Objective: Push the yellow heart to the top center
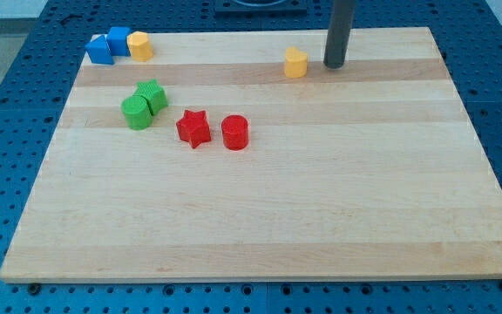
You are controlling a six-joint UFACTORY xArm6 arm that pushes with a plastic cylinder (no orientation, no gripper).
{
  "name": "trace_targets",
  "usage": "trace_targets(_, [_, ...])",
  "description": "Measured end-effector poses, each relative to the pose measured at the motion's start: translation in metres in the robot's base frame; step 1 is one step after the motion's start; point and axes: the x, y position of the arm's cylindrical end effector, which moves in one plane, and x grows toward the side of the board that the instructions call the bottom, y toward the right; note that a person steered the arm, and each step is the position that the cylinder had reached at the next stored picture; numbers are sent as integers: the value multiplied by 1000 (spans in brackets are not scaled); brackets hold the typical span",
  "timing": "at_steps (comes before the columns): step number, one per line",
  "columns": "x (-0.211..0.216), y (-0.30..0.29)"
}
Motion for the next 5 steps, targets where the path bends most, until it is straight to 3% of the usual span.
trace_targets(1, [9,-40])
trace_targets(3, [-28,-139])
trace_targets(5, [1,-109])
